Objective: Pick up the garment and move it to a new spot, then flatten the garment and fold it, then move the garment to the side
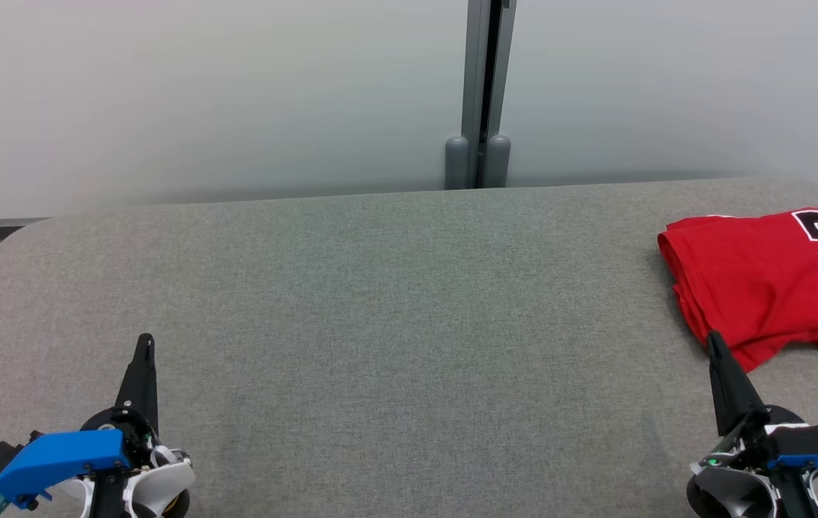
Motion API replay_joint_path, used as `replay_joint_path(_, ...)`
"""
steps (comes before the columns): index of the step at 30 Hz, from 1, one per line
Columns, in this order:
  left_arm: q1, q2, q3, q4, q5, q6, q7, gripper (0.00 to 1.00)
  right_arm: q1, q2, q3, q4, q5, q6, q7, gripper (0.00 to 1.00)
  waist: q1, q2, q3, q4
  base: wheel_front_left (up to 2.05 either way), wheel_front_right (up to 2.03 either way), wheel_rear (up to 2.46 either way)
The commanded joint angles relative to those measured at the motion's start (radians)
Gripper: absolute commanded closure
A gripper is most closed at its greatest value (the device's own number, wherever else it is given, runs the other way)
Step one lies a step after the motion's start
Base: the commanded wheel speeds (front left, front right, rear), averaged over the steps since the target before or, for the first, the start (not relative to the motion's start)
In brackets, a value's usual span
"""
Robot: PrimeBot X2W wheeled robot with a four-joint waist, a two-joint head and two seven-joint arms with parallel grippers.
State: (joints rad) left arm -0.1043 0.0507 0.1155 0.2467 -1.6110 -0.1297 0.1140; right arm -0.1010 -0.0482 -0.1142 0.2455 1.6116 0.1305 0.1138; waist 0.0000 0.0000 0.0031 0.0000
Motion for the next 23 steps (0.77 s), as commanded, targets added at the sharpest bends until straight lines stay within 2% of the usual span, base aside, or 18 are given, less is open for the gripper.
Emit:
replay_joint_path(1,-0.010,-0.002,0.002,-0.004,-0.003,-0.004,0.004,1.00,-0.014,-0.004,-0.002,-0.003,0.003,0.000,0.004,1.00,0.0000,0.0000,0.000,0.000,0.00,0.00,0.00)
replay_joint_path(23,-0.010,-0.002,0.002,-0.004,-0.003,-0.004,0.004,1.00,-0.013,-0.004,-0.002,-0.003,0.003,0.000,0.003,1.00,0.0000,0.0000,0.000,0.000,0.00,0.00,0.00)
